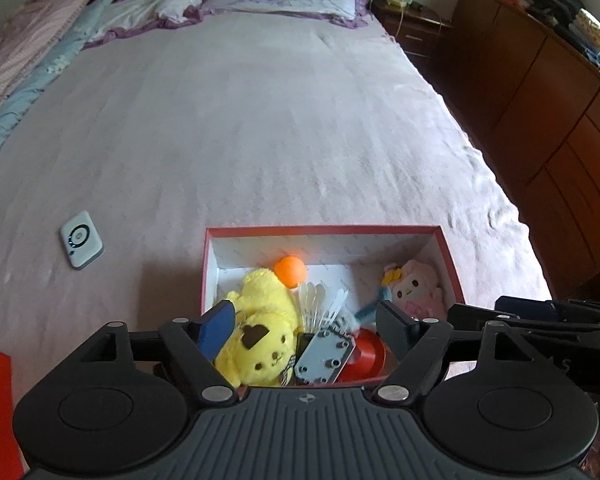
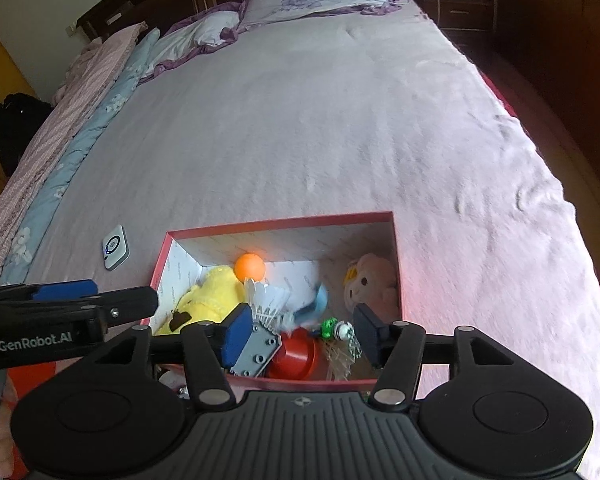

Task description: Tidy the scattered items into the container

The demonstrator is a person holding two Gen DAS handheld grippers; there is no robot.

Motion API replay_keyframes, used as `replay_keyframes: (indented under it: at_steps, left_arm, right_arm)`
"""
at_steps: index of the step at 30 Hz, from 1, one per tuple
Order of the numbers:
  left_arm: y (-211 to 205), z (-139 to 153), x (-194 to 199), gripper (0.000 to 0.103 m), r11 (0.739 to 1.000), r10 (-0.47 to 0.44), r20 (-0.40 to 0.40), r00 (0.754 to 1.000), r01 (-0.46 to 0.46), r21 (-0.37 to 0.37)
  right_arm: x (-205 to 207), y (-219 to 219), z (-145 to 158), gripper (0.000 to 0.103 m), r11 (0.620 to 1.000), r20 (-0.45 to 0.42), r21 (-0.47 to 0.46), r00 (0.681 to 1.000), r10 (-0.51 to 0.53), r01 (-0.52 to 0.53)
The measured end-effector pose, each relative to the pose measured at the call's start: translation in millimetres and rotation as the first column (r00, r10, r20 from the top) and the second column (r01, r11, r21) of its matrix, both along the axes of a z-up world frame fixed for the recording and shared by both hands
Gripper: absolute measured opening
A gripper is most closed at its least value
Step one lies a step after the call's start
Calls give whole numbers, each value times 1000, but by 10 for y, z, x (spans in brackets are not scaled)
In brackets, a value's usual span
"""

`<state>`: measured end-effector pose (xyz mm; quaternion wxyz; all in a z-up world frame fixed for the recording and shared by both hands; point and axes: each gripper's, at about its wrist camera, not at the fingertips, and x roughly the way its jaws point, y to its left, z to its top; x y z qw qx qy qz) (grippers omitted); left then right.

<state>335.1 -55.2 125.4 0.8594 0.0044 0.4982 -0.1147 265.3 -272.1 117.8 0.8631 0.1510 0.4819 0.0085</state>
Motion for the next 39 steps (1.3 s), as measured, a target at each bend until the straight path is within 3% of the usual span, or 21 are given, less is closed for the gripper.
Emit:
replay_keyframes:
  at_steps: [5, 23, 39]
  left_arm:
    - [49, 70, -158, 84, 999, 18, 1, 1000, -18, 34]
    - [84, 382, -575, 89, 997, 41, 42, 998, -44, 63]
    - [163, 511, -911, 99, 992, 56, 99, 993, -66, 104]
  right_arm:
    - [-171, 11, 58, 66, 1000, -1, -6, 1000, -9, 9]
    - [-591, 212, 382, 69, 999, 36, -28, 999, 38, -37]
    - [-927, 296, 486, 78, 997, 76, -64, 996, 40, -36]
